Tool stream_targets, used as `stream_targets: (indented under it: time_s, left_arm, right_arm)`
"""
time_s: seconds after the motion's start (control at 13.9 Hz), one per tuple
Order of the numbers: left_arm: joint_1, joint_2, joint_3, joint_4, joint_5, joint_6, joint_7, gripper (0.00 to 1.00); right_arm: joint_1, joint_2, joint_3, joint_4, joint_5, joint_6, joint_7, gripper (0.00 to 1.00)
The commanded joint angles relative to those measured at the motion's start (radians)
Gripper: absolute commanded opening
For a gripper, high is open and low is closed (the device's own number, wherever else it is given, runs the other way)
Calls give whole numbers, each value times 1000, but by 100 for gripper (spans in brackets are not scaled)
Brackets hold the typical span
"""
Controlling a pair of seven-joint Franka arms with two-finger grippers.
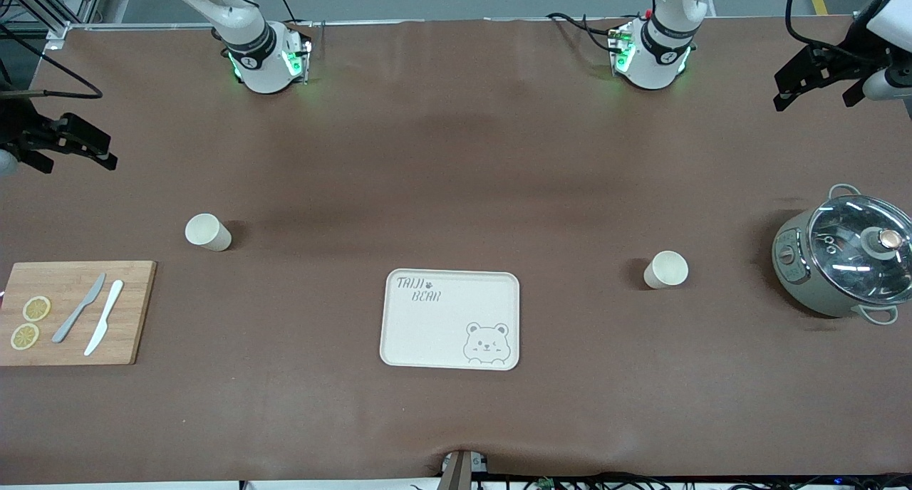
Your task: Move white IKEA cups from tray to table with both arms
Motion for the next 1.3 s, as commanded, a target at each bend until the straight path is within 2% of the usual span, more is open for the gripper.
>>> stream_targets:
  time_s: [0.0,0.87,1.23]
  left_arm:
    - [5,10,5,22,-12,-20,-5,100]
    - [3,30,3,54,1,-18,21,100]
    - [1,85,2,111,2,-20,21,100]
  right_arm:
    - [-1,-18,7,-8,-10,5,-13,100]
    - [-4,-18,5,-8,-10,-1,-12,100]
    - [-5,-18,5,-8,-10,-1,-12,100]
